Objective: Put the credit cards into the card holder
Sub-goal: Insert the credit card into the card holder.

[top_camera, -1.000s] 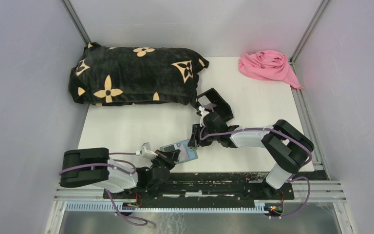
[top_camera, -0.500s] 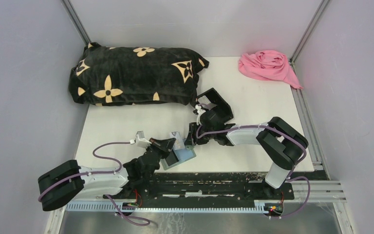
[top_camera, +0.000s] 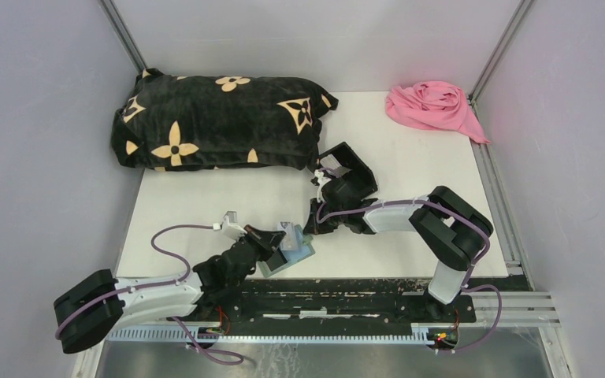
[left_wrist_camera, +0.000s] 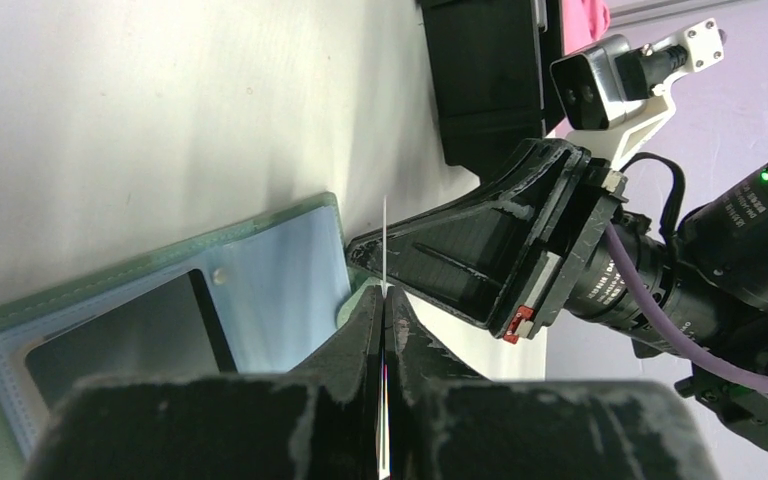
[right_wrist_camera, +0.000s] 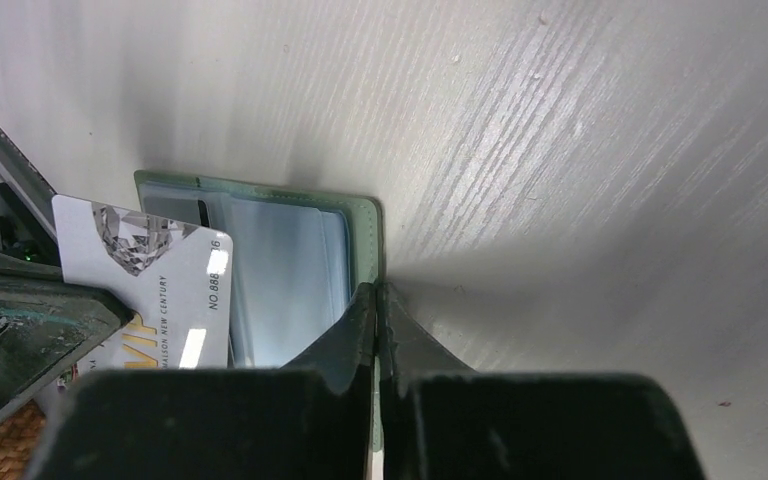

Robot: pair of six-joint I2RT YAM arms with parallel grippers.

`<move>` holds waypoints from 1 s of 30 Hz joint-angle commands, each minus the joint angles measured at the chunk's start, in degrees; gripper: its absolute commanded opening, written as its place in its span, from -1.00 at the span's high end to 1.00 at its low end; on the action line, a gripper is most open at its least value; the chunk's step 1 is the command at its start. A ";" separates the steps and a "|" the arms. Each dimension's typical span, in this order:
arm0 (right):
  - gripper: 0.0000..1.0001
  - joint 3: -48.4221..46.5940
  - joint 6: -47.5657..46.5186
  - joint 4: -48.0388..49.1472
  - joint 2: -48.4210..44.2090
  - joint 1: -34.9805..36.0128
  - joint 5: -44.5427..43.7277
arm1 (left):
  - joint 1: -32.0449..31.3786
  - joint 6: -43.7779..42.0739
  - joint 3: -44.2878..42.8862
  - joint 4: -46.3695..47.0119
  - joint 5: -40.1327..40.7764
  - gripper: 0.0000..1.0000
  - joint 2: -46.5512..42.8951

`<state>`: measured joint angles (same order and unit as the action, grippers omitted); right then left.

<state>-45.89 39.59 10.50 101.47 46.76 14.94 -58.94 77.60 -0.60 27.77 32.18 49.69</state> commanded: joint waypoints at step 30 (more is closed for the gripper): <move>0.98 -3.50 0.96 -9.71 3.27 -8.37 -9.44 | 6.75 -5.78 5.06 18.40 -1.93 0.94 18.67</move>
<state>-49.08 40.99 5.80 102.00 39.86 10.87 -55.16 77.06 -0.60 32.10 34.22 59.02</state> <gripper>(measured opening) 0.014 0.043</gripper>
